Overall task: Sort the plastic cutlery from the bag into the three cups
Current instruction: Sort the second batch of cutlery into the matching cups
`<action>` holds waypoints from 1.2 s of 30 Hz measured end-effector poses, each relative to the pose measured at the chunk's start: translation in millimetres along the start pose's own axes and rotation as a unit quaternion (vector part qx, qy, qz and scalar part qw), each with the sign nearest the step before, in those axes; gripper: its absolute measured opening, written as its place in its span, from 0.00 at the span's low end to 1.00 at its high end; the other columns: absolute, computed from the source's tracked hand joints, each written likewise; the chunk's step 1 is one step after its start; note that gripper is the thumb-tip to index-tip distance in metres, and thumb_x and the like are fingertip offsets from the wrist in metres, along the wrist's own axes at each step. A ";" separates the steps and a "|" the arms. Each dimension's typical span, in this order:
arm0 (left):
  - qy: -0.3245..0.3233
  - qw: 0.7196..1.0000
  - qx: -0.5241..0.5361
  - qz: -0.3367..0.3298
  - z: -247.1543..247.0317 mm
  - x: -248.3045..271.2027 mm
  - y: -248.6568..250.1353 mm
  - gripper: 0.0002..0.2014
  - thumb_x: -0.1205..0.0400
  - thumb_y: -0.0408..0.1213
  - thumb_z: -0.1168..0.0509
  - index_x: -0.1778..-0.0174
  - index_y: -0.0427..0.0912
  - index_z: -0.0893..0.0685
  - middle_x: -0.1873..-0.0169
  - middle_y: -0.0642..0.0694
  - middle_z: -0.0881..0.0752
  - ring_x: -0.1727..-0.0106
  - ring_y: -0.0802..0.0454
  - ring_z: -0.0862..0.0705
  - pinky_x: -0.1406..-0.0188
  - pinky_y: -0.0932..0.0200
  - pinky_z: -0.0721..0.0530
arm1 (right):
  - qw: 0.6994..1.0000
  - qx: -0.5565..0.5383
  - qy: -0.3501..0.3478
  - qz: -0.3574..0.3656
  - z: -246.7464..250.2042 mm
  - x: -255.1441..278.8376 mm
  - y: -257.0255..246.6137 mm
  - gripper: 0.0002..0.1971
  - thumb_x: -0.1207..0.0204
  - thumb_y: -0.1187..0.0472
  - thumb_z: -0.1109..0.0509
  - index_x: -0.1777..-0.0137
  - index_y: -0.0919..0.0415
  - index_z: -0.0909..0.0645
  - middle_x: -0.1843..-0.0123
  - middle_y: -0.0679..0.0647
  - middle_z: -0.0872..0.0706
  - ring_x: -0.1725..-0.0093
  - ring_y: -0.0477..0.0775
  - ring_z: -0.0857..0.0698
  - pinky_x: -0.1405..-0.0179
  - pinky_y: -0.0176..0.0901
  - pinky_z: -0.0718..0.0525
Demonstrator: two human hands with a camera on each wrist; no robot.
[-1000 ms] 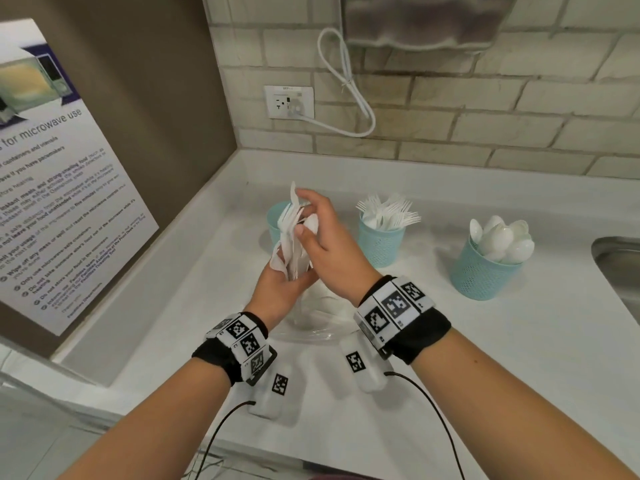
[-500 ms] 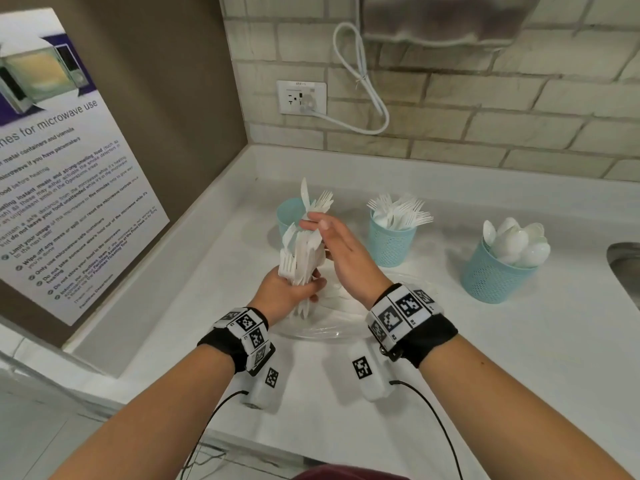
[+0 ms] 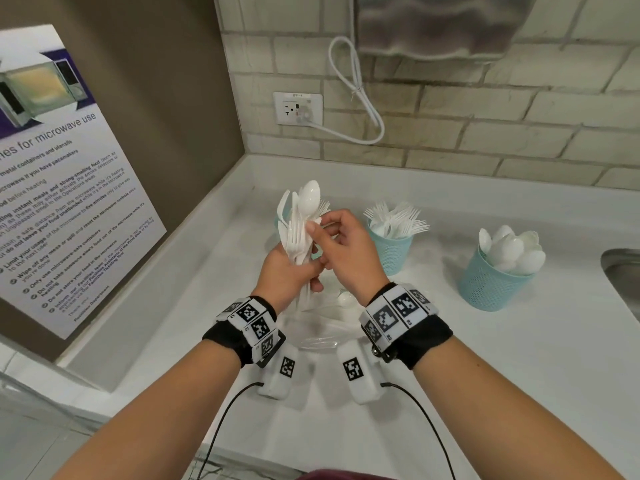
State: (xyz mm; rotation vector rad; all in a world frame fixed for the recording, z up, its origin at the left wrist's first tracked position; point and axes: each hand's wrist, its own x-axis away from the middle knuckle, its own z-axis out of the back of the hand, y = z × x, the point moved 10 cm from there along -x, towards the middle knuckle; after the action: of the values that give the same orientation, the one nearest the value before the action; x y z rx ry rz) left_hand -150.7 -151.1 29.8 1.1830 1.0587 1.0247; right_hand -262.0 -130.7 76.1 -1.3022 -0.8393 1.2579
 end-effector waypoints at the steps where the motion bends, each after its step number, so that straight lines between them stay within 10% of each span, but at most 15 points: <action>1: -0.004 1.000 -0.004 -0.001 0.1 -1.0 -0.2 0.13 0.25 0.25 0.29 0.47 0.40 0.17 0.70 0.48 0.13 0.79 0.49 0.18 0.72 0.52 0.14 | 1.000 -0.003 0.001 0.004 1.8 -1.5 0.0 0.06 0.24 0.53 0.29 0.58 0.45 0.25 0.60 0.48 0.20 0.66 0.56 0.19 0.68 0.44 0.19; 10: -0.051 0.998 0.024 0.009 -8.8 -5.6 1.2 0.10 0.26 0.26 0.27 0.51 0.39 0.17 0.69 0.48 0.19 0.80 0.57 0.25 0.80 0.59 0.21 | 0.999 -0.043 -0.022 0.003 3.7 -11.9 -7.1 0.13 0.21 0.60 0.32 0.37 0.52 0.23 0.63 0.48 0.25 0.74 0.48 0.21 0.76 0.34 0.21; 17: -0.063 0.997 0.036 0.012 -10.9 -16.1 -4.4 0.12 0.23 0.34 0.28 0.45 0.39 0.18 0.74 0.52 0.17 0.83 0.57 0.28 0.81 0.60 0.21 | 0.998 -0.069 0.009 0.005 12.0 -24.8 -3.6 0.10 0.24 0.64 0.29 0.52 0.47 0.23 0.60 0.49 0.23 0.63 0.55 0.17 0.61 0.53 0.12; 24: -0.029 0.997 0.072 0.006 -7.0 -26.0 0.8 0.23 0.22 0.56 0.41 0.50 0.37 0.19 0.73 0.44 0.24 0.83 0.56 0.30 0.79 0.58 0.23 | 0.996 -0.083 0.031 0.004 13.9 -30.3 -1.3 0.07 0.20 0.65 0.34 0.46 0.55 0.26 0.49 0.54 0.18 0.52 0.61 0.12 0.60 0.51 0.10; 29: -0.026 0.997 0.073 -0.004 -13.3 -24.6 3.7 0.23 0.22 0.58 0.43 0.52 0.40 0.18 0.72 0.43 0.25 0.82 0.55 0.30 0.81 0.60 0.26 | 0.997 -0.047 0.054 0.000 12.8 -27.0 5.8 0.13 0.21 0.61 0.32 0.38 0.57 0.26 0.50 0.50 0.19 0.68 0.38 0.18 0.70 0.31 0.20; 36: -0.005 1.000 0.023 -0.016 -7.5 -22.6 7.7 0.19 0.14 0.50 0.47 0.57 0.42 0.16 0.78 0.52 0.18 0.79 0.56 0.22 0.77 0.62 0.19 | 0.999 -0.023 -0.001 -0.043 -0.9 -28.0 13.4 0.10 0.15 0.62 0.43 0.41 0.61 0.23 0.69 0.49 0.20 0.80 0.36 0.22 0.78 0.28 0.25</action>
State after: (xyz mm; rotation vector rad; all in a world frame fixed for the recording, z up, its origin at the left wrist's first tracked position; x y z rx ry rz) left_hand -163.0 -170.9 38.8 1.2029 1.0940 0.9733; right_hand -269.0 -160.0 68.5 -1.2877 -0.9210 1.1792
